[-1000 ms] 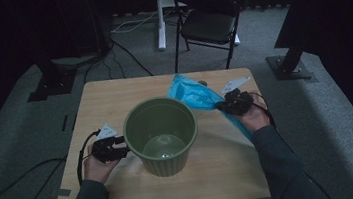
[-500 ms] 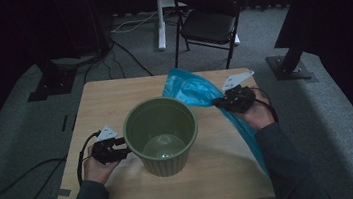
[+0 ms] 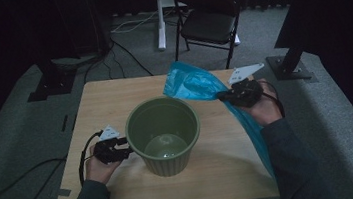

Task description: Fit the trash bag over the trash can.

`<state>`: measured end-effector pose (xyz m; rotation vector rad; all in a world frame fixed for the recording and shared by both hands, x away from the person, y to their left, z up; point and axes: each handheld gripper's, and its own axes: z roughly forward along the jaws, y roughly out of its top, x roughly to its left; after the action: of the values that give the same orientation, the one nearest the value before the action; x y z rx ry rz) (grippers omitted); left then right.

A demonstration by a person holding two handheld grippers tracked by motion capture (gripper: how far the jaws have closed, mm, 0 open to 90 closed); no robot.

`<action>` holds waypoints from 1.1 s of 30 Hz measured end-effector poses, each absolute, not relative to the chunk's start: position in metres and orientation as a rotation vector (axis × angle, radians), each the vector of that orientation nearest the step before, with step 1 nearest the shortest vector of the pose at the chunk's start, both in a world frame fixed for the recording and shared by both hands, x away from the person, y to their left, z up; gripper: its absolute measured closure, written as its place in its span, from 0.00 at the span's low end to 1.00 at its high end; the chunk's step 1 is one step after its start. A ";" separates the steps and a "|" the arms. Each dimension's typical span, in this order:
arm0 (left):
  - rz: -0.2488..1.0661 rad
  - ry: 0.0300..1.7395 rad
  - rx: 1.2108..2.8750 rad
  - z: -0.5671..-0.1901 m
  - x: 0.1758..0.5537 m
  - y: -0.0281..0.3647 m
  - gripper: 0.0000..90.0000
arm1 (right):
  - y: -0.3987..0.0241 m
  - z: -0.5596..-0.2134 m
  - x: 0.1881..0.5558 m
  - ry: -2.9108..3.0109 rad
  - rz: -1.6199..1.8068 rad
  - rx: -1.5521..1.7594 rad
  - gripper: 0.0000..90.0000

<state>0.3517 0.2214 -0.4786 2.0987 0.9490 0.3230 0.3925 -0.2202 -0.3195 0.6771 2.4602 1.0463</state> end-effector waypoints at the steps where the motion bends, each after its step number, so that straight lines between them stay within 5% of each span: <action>1: 0.322 0.945 2.102 -0.479 0.352 0.220 0.52 | -0.220 -0.319 0.392 2.461 1.052 0.669 0.99; 33: 0.331 0.931 2.097 -0.477 0.353 0.216 0.52 | -0.147 -0.324 0.371 2.733 0.986 0.291 0.99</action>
<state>0.3526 0.2163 -0.4765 2.0972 0.9308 0.3306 0.3707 -0.1474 -0.3243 0.2906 2.7329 0.9857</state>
